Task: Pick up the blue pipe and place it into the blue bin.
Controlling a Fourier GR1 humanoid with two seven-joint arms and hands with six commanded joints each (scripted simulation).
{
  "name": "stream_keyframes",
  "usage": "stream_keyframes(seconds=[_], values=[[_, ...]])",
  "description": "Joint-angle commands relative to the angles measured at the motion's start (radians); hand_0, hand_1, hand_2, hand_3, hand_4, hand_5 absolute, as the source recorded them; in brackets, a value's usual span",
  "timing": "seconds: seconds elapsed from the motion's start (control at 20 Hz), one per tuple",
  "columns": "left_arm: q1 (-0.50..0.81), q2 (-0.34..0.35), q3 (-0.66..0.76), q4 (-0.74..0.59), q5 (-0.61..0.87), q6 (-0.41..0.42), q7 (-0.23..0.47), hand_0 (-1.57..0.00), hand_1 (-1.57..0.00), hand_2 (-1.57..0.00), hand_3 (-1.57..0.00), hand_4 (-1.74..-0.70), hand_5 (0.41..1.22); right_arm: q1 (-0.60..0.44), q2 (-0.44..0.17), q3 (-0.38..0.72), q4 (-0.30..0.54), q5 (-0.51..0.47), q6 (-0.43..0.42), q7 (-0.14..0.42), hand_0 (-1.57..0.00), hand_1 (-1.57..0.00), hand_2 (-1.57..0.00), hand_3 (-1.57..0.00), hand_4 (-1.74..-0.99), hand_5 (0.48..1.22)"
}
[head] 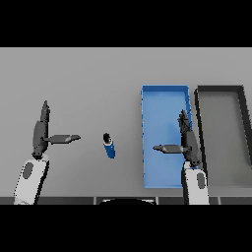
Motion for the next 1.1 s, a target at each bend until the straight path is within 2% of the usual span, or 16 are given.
stream_keyframes(seconds=[0.0,0.25,0.3,0.35,0.4,0.55,0.65,0.85,1.0,1.05], values=[[0.0,0.0,0.0,-0.001,0.0,0.0,-0.005,0.0,0.0,0.0,0.0,-0.97,0.594,0.0,0.0,0.0,0.0,0.0,-0.001,0.0,0.0,0.0,0.0,0.0,-1.21,0.594],[0.004,-0.003,-0.003,-0.007,-0.001,0.002,-0.007,0.0,0.0,0.0,0.0,-0.97,0.594,0.009,0.006,0.007,-0.003,0.005,-0.002,-0.006,0.0,0.0,0.0,0.0,-1.21,0.594],[0.011,0.07,-0.041,-0.013,-0.008,-0.122,-0.057,0.0,0.0,0.0,0.0,-0.97,0.594,0.017,-0.068,0.046,-0.031,0.088,0.018,-0.054,0.0,0.0,0.0,0.0,-1.21,0.594],[0.014,0.128,-0.048,-0.003,0.001,-0.209,-0.087,0.0,0.0,0.0,0.0,-0.97,0.595,0.031,-0.098,0.081,-0.048,0.142,0.03,-0.085,0.0,0.0,0.0,0.0,-1.206,0.592],[0.009,0.16,-0.053,-0.001,0.009,-0.261,-0.097,0.0,0.0,0.0,0.0,-0.97,0.596,0.039,-0.123,0.098,-0.062,0.177,0.036,-0.084,0.0,0.0,0.0,0.0,-1.198,0.589],[0.005,0.192,-0.069,0.013,-0.002,-0.324,-0.129,0.0,0.0,0.0,0.0,-0.97,0.597,0.062,-0.155,0.114,-0.098,0.207,0.049,-0.079,0.0,0.0,0.0,0.0,-1.19,0.586],[0.011,0.196,-0.08,-0.004,0.002,-0.346,-0.145,0.0,0.0,0.0,0.0,-0.97,0.593,0.055,-0.157,0.116,-0.102,0.212,0.047,-0.055,0.0,0.0,0.0,0.0,-1.187,0.585],[0.064,0.24,-0.127,-0.088,0.009,-0.436,-0.182,0.0,0.0,0.0,0.0,-0.98,0.578,0.065,-0.154,0.117,-0.122,0.2,0.053,-0.048,0.0,0.0,0.0,0.0,-1.194,0.579],[0.089,0.264,-0.188,-0.18,-0.006,-0.468,-0.098,0.0,0.0,0.0,0.0,-1.0,0.53,0.05,-0.152,0.109,-0.114,0.189,0.054,-0.039,0.0,0.0,0.0,0.0,-1.214,0.581],[0.079,0.256,-0.22,-0.2,-0.021,-0.471,-0.042,0.0,0.0,0.0,0.0,-1.02,0.512,0.039,-0.149,0.106,-0.103,0.181,0.057,-0.042,0.0,0.0,0.0,0.0,-1.225,0.58]])
